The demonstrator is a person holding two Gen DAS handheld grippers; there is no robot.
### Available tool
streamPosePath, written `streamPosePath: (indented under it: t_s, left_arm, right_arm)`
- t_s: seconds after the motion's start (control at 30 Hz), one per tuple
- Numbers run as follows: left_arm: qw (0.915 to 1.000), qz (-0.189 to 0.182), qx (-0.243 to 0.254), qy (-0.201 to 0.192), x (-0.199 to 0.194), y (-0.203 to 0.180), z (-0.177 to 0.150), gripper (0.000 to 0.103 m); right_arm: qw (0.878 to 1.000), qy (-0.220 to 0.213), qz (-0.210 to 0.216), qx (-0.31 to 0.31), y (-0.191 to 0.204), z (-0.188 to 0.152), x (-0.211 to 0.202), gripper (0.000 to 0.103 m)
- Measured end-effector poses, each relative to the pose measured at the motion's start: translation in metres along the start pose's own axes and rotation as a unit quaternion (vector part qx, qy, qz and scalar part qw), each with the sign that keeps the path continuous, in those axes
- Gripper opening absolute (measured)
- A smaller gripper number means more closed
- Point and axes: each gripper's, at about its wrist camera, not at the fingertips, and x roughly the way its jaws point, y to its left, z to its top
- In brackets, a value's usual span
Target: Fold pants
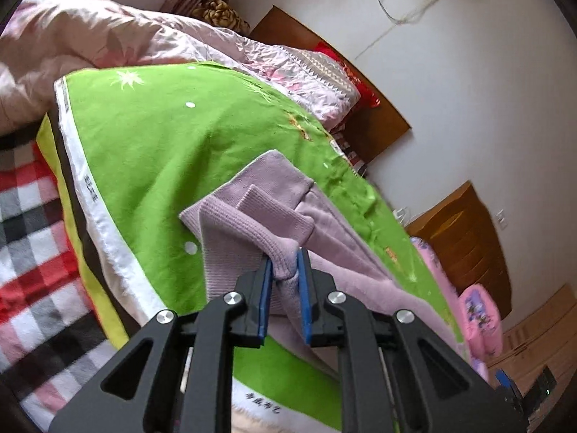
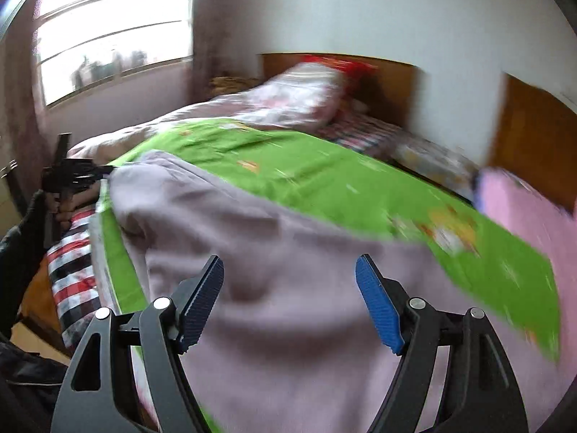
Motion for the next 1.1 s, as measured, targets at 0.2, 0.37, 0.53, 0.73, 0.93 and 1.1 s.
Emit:
streamPosePath:
  t_s: [0.2, 0.37, 0.53, 0.73, 0.93, 1.1]
  left_arm:
    - [0.9986, -0.032, -0.041, 0.013, 0.002, 0.011, -0.007, 0.031]
    - [0.9972, -0.051, -0.054, 0.011, 0.001, 0.012, -0.009, 0.029]
    - [0.9999, -0.003, -0.006, -0.01, -0.008, -0.006, -0.024, 0.013]
    - [0.9991, 0.038, 0.016, -0.013, -0.017, -0.015, -0.035, 0.013]
    - [0.9989, 0.046, 0.011, -0.001, -0.012, -0.008, -0.037, 0.013]
    - [0.9988, 0.048, 0.004, 0.002, -0.008, -0.003, -0.039, 0.013]
  right_arm:
    - [0.994, 0.031, 0.094, -0.039, 0.006, 0.082, 0.097, 0.06]
    - [0.973, 0.087, 0.209, -0.053, 0.037, 0.124, 0.177, 0.052]
    - [0.944, 0.144, 0.264, -0.134, 0.1, 0.153, 0.251, 0.041]
    - [0.905, 0.188, 0.309, -0.222, 0.163, 0.158, 0.299, 0.035]
    - [0.885, 0.192, 0.337, -0.258, 0.178, 0.14, 0.294, 0.033]
    - [0.897, 0.201, 0.318, -0.232, 0.167, 0.147, 0.308, 0.033]
